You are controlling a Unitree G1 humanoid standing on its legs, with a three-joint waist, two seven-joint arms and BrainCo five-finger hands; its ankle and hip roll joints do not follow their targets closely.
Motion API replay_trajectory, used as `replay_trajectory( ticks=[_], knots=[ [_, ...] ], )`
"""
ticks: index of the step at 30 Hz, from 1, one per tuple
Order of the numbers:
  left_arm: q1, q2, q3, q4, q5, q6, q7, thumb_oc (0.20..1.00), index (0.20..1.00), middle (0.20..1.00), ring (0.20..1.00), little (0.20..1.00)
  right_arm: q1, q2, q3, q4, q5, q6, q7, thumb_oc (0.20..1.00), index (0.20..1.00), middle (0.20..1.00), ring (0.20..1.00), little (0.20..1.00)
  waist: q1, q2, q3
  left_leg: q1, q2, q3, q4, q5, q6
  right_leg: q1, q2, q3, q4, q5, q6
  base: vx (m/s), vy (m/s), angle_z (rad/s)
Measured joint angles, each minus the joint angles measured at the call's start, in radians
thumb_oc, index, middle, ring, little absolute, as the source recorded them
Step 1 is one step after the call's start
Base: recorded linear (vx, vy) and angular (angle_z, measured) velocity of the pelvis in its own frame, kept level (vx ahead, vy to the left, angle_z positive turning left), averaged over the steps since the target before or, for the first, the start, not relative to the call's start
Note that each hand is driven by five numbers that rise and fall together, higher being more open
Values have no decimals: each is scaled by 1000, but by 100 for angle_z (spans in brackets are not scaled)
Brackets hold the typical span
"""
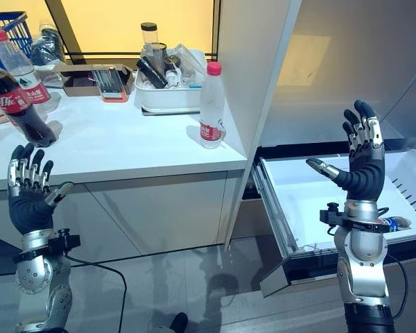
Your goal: Take the drinks into the refrigerator
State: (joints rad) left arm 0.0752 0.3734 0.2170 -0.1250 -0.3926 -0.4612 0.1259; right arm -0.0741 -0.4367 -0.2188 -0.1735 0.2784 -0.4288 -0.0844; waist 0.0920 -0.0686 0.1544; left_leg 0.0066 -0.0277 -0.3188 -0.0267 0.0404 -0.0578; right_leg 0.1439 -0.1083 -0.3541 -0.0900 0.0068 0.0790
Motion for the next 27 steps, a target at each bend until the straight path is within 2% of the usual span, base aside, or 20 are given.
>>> replay_trajectory(
  ticks=[4,8,10,12,13,16,18,19,27],
  knots=[
    [-40,42,-1,-1,48,13,1,1000,1000,1000,1000,1000,0,1,3,0,0,4,13,1000,1000,1000,1000,1000,-4,1,0,0,3,16,-1,-1,1,-5,0,17,2,3,0,14,20,-12],
    [-92,66,-2,-3,59,17,2,1000,1000,1000,1000,1000,-6,0,36,5,0,10,19,1000,1000,1000,1000,1000,-29,2,0,3,5,20,-2,-1,2,-8,-1,21,1,4,0,8,8,-3],
    [-145,117,-19,-3,65,24,4,1000,1000,1000,1000,1000,-11,1,54,22,0,22,33,1000,1000,1000,1000,1000,-29,6,1,14,8,41,-8,-1,3,-8,1,44,1,7,-2,29,25,-26],
    [-180,136,-34,-1,64,26,12,1000,1000,1000,1000,1000,-13,0,70,34,1,30,37,1000,1000,1000,1000,1000,-33,10,-2,22,9,47,-14,-1,4,-6,1,49,1,8,-2,21,20,-14],
    [-200,146,-43,1,64,26,13,1000,1000,1000,1000,1000,-16,0,80,35,3,38,42,1000,1000,1000,1000,1000,-48,14,-1,22,9,49,-16,0,5,-7,0,52,1,8,-1,22,18,-9],
    [-237,200,-59,26,65,38,20,1000,1000,1000,1000,1000,-38,-2,112,47,10,44,54,1000,1000,1000,1000,1000,-53,23,-2,36,13,72,-21,-1,6,-7,1,73,0,13,-2,23,17,-22],
    [-262,211,-70,41,65,44,22,1000,1000,1000,1000,1000,-44,-7,113,47,12,45,58,1000,1000,1000,1000,1000,-79,31,-5,40,15,74,-27,-1,7,-8,1,82,0,13,-1,27,25,-12],
    [-277,224,-83,56,64,45,20,1000,1000,1000,1000,1000,-47,-7,115,47,15,46,62,1000,1000,1000,1000,1000,-78,34,-7,43,17,80,-31,-1,7,-9,2,88,0,14,-1,24,20,-23],
    [-319,283,-100,115,60,64,22,1000,1000,1000,1000,1000,-73,-22,140,49,36,64,83,1000,1000,1000,1000,1000,-109,55,-15,70,28,157,-50,-1,8,-37,10,166,0,27,-7,32,24,-29]
  ],
)
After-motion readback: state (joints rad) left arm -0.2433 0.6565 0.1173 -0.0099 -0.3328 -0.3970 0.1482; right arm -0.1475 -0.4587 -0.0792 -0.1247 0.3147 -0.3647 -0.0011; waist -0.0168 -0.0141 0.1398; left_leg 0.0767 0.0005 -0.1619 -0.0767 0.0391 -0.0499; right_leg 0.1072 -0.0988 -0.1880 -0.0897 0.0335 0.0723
